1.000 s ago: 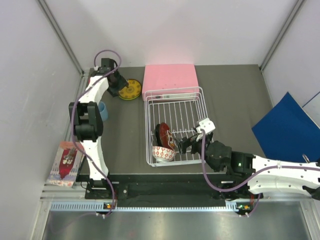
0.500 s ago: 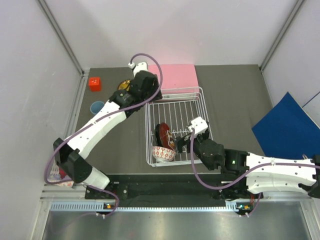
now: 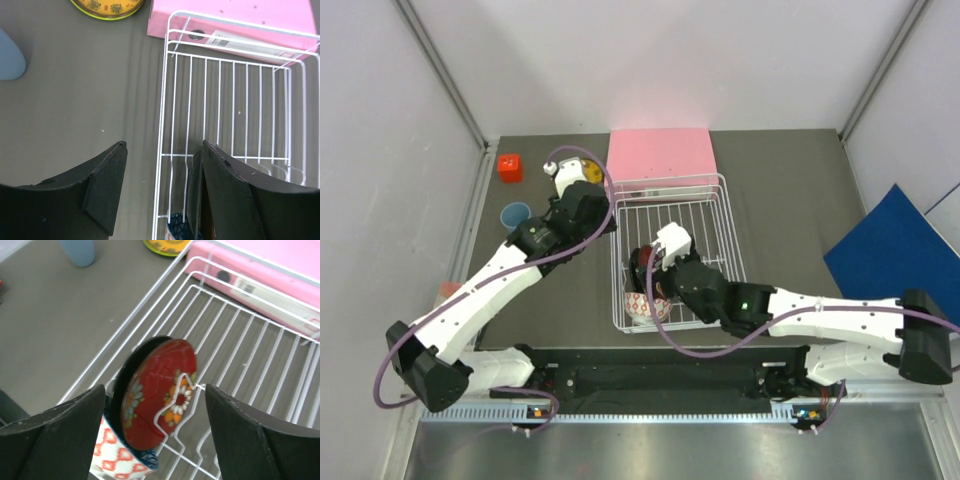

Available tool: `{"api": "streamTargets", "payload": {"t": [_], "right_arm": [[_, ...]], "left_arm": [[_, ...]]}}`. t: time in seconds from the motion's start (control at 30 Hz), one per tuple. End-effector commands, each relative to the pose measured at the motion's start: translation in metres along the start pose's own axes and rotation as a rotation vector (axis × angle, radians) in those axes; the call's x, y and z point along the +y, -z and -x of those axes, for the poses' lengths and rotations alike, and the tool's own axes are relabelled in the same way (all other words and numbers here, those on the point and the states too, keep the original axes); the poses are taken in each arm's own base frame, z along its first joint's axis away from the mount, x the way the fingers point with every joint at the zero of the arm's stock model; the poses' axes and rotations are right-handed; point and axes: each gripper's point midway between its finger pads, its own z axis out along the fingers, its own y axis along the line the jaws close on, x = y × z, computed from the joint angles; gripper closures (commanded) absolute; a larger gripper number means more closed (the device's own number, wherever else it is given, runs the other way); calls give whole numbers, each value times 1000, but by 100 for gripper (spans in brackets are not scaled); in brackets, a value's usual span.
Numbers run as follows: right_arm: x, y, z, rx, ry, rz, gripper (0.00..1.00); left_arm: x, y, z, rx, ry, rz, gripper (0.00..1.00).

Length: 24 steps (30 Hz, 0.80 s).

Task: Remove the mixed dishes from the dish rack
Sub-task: Pick up the plate from the dish rack.

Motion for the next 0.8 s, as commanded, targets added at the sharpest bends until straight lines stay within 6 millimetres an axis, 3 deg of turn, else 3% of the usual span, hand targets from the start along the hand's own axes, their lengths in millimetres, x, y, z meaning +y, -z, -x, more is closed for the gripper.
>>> {"api": "streamTargets", "payload": {"t": [0.0,0.13,0.27,0.77], "right_arm": [[23,-11,27,-35,-66,78,22],[31,-21,10,11,-72,90,35],[31,-28,2,36,-80,77,66],[37,-46,-24,111,-80,86,69]], "left_arm": [[2,12,7,-30,46,-19,33],[5,14,3,-27,49,-23,33],[10,13,-6,-11,46,-17,33],[12,13,-21,25,61,-35,33]]}}
